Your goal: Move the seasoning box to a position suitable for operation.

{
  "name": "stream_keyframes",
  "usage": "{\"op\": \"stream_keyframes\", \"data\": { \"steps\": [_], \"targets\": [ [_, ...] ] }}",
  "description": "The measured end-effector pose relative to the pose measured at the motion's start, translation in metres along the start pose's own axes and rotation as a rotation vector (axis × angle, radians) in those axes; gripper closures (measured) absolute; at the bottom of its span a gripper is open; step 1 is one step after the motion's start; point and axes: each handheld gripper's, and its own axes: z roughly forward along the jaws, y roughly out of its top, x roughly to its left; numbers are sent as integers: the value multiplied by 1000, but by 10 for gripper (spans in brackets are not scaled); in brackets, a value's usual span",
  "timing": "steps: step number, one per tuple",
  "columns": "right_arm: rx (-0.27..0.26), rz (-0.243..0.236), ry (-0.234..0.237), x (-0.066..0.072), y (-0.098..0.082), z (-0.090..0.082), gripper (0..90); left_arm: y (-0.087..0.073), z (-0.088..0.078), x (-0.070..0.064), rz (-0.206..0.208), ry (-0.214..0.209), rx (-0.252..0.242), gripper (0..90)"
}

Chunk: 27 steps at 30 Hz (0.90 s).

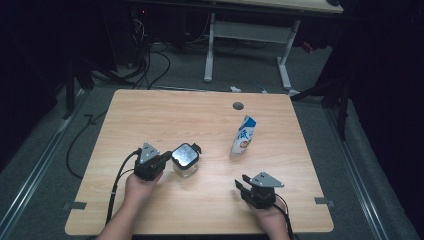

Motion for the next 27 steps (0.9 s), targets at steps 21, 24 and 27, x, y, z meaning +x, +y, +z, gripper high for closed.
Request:
{"op": "stream_keyframes", "data": {
  "steps": [21, 24, 27],
  "targets": [
    [1, 2, 2, 1, 0, 0, 627, -10, -16, -34, 9, -53, -10, 900],
    [3, 1, 1, 1, 0, 0, 627, -11, -17, -38, 11, -61, -13, 900],
    [2, -2, 3, 1, 0, 0, 627, -11, -18, -42, 14, -69, -11, 900]
  ]
}}
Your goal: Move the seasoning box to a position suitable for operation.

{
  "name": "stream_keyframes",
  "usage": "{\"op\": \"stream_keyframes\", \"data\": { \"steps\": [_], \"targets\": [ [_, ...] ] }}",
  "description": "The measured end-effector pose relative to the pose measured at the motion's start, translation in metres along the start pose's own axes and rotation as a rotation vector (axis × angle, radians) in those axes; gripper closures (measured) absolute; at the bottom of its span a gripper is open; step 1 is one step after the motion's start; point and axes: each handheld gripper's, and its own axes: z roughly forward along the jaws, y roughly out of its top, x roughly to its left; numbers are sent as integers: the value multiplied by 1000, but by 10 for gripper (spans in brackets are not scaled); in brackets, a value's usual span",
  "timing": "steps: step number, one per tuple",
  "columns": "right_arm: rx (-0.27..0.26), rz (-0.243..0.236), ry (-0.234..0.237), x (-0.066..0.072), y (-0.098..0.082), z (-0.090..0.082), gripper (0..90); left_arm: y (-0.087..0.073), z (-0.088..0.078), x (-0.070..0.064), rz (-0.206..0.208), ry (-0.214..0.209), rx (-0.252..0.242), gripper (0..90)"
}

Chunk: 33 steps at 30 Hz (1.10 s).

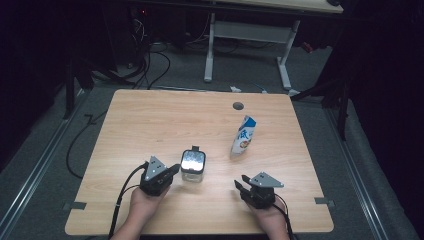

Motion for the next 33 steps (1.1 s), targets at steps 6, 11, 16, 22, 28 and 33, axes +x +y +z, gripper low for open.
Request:
{"op": "stream_keyframes", "data": {
  "steps": [6, 11, 16, 22, 28, 33],
  "targets": [
    [1, 1, -1, 0, 0, 0, 627, -1, -1, -8, 10, -8, -2, 900],
    [1, 1, 0, 0, 0, 0, 627, -2, -1, -13, 14, -17, -5, 900],
    [2, 1, 0, 0, 0, 1, 627, -2, -1, -19, 22, -26, -7, 899],
    [1, 2, 0, 0, 0, 0, 627, -3, -1, -25, 31, -38, 0, 900],
    [0, 1, 0, 0, 0, 0, 627, -4, 3, -32, 39, -53, 5, 899],
    [-1, -1, 0, -1, 0, 0, 627, -4, 6, -37, 44, -66, 9, 899]
  ]
}}
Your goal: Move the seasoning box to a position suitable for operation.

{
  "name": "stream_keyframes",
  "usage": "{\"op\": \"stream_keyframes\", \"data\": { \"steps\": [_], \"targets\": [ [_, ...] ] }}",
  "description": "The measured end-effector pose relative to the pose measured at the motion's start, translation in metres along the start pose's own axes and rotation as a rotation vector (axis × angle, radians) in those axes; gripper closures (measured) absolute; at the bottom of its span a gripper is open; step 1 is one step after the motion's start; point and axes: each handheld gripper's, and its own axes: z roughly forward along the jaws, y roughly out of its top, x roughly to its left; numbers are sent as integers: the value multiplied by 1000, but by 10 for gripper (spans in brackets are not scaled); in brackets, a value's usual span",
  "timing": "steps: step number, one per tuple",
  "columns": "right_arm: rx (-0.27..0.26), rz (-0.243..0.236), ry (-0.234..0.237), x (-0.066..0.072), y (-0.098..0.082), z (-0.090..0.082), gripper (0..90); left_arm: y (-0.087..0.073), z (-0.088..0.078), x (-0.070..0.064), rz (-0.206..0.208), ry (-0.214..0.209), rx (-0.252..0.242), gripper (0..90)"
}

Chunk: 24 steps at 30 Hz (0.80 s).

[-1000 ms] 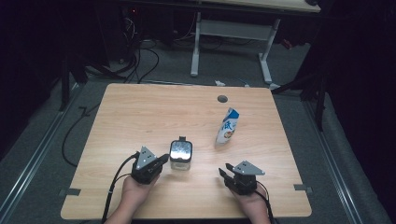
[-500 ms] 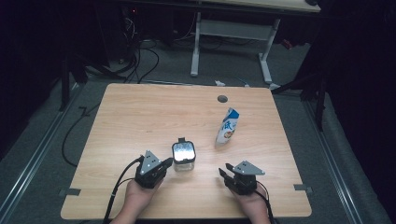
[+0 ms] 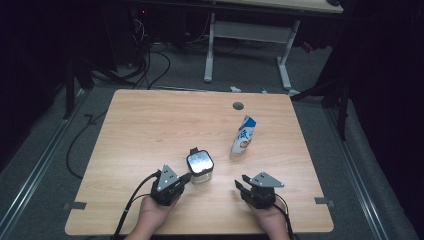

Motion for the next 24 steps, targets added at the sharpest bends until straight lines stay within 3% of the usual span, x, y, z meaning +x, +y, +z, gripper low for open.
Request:
{"op": "stream_keyframes", "data": {
  "steps": [16, 19, 23, 24],
  "targets": [
    [-9, 4, 0, -1, 1, -2, 627, 3, 9, -10, 22, -21, 0, 895],
    [-12, 7, -1, -1, 0, -2, 626, -2, 2, -3, 27, -5, 8, 874],
    [-15, 14, -3, -2, 0, -3, 626, -14, -10, 18, 26, 31, 48, 803],
    [-15, 15, -4, -2, 0, -3, 624, -19, -12, 21, -14, 42, 36, 780]
  ]
}}
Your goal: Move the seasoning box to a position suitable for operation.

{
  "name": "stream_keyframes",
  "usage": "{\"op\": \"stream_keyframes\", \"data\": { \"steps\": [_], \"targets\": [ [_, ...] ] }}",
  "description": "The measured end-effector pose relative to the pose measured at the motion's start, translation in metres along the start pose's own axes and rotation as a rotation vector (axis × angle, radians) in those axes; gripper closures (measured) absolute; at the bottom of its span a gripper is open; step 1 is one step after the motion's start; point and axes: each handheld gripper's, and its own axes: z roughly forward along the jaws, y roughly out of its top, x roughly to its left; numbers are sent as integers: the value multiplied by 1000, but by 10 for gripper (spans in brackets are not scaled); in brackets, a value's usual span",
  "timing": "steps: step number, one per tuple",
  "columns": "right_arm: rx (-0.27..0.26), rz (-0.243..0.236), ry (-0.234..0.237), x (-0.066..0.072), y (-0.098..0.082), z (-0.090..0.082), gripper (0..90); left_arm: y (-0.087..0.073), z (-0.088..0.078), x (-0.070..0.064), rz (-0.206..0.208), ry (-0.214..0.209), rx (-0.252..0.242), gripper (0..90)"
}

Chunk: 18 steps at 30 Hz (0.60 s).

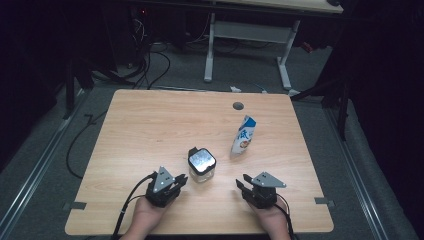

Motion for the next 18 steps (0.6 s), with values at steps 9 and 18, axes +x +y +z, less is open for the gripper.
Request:
{"op": "stream_keyframes", "data": {
  "steps": [9, 18],
  "targets": [
    [12, -18, 3, 9, 0, 6, 626, -21, -18, 31, -42, 53, 32, 671],
    [19, -31, -1, 13, 0, 8, 641, 23, 2, 26, -10, 20, -45, 799]
  ]
}}
